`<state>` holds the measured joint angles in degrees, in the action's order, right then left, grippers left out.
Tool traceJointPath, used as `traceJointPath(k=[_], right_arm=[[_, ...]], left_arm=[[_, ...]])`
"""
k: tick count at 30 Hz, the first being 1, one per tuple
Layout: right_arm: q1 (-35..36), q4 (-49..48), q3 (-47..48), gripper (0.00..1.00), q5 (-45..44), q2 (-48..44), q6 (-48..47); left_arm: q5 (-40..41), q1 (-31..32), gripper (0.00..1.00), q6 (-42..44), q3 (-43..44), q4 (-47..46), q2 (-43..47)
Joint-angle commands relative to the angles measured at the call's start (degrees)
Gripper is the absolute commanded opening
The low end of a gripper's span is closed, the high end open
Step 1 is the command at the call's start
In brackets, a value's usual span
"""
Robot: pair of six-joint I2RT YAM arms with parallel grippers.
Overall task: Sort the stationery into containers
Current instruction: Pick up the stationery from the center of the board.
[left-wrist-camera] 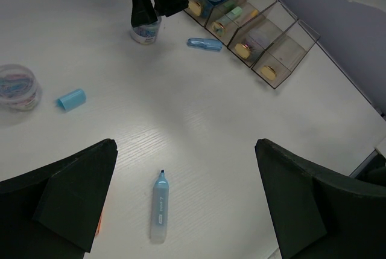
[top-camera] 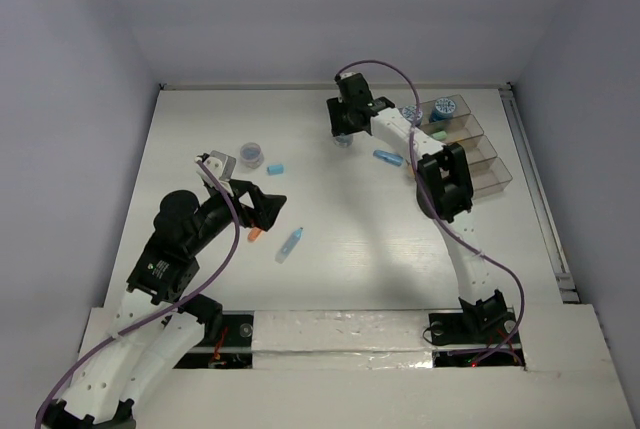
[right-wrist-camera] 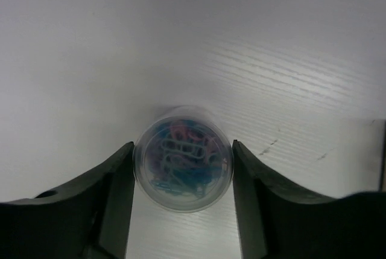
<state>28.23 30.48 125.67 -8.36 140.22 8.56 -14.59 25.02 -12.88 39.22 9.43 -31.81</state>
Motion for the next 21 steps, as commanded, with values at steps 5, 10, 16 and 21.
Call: traceJointPath(k=[5,10,16,21], right_arm=[[1.1,-6.2,-5.4,0.26,-1.0,-6.7,0.2],[1.7,-11.4,-13.6,0.26,-3.9,-17.4,1.9],[-0.5,-20.4,-35.8,0.25,-15.3,-39.4,2.9],[-10.1,-23.9,-52.9,0.22,-15.4,-52.8,10.3]], left_arm=[[-0.6,-0.2,0.99,0.6,0.7,-2.5,0.0],[-0.8,-0.2,0.99,0.5,0.7,-2.5,-0.3],[-1.3,-0.2,0.99,0.5,0.6,-2.6,0.1],[-2.0,-0.2,0.99,0.5,0.7,-3.0,0.8]])
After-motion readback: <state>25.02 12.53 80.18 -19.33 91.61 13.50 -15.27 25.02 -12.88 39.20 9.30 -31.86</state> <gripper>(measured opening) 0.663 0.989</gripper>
